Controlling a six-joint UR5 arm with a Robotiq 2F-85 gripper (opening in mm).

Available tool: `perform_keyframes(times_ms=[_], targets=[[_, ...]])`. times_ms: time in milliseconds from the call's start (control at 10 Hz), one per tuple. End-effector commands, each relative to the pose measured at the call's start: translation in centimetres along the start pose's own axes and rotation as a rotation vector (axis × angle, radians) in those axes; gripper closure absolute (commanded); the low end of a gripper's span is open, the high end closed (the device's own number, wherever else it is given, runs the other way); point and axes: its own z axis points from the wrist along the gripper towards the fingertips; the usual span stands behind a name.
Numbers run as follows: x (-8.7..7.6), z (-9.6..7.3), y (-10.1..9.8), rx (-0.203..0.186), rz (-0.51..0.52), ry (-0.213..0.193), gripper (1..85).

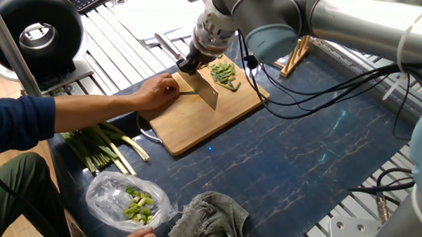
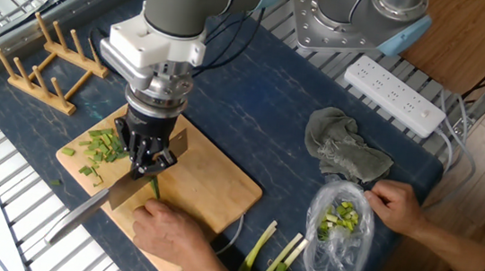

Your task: Chop the scallions

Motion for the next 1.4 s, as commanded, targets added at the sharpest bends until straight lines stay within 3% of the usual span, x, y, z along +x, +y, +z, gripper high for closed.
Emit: perform_keyframes(times_ms=[0, 300, 400, 600, 900, 1300], targets=[[-1.3, -0.5, 0.0, -0.022, 0.01, -0.003, 84.3], [-3.8, -0.5, -0.4, -0.038, 0.011, -0.018, 84.3], [-4.6, 0.0, 0.2, -0.017, 0.029, -0.026, 84.3], [-5.7, 0.6, 0.4, -0.014, 0.029, -0.042, 84.3], [-5.8, 0.2, 0.5, -0.005, 0.028, -0.033, 84.3], [-6.8, 1.3, 0.0, -0.005, 0.02, -0.052, 84.3]])
